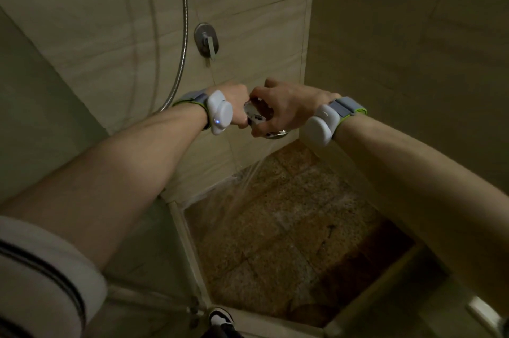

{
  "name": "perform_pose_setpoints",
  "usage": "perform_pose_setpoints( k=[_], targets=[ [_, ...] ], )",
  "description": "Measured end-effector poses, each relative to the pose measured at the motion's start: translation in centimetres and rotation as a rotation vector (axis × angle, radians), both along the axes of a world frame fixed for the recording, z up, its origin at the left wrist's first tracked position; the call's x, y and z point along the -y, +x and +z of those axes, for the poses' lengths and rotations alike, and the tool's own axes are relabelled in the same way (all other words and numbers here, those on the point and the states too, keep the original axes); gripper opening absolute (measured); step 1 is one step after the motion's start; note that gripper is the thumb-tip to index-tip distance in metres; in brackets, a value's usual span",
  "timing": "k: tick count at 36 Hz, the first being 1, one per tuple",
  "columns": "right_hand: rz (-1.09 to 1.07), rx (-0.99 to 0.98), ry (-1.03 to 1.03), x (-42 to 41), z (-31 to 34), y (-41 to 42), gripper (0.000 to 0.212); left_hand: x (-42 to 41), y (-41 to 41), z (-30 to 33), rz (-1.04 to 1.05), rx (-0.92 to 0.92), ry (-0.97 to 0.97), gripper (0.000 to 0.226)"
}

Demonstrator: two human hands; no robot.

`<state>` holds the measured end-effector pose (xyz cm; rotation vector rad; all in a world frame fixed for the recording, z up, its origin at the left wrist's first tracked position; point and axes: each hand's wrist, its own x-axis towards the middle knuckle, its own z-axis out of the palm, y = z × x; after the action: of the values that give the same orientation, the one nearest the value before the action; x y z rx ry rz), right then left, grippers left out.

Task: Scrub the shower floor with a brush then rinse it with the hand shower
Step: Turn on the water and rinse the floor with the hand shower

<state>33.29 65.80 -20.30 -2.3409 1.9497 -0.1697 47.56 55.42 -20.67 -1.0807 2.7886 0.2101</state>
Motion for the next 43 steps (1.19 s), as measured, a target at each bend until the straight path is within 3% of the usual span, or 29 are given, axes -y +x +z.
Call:
perform_pose_setpoints(
  k=[37,43],
  targets=[
    [-0.018,-0.017,0.013,0.26,-0.39,0.23,0.081,-0.07,0.12,0.47,0.023,0.055,-0.009,0.019],
    [-0.017,-0.005,0.003,0.06,-0.17,0.30,0.078,0.29,0.16,0.40,-0.015,0.067,-0.044,0.030]
  ],
)
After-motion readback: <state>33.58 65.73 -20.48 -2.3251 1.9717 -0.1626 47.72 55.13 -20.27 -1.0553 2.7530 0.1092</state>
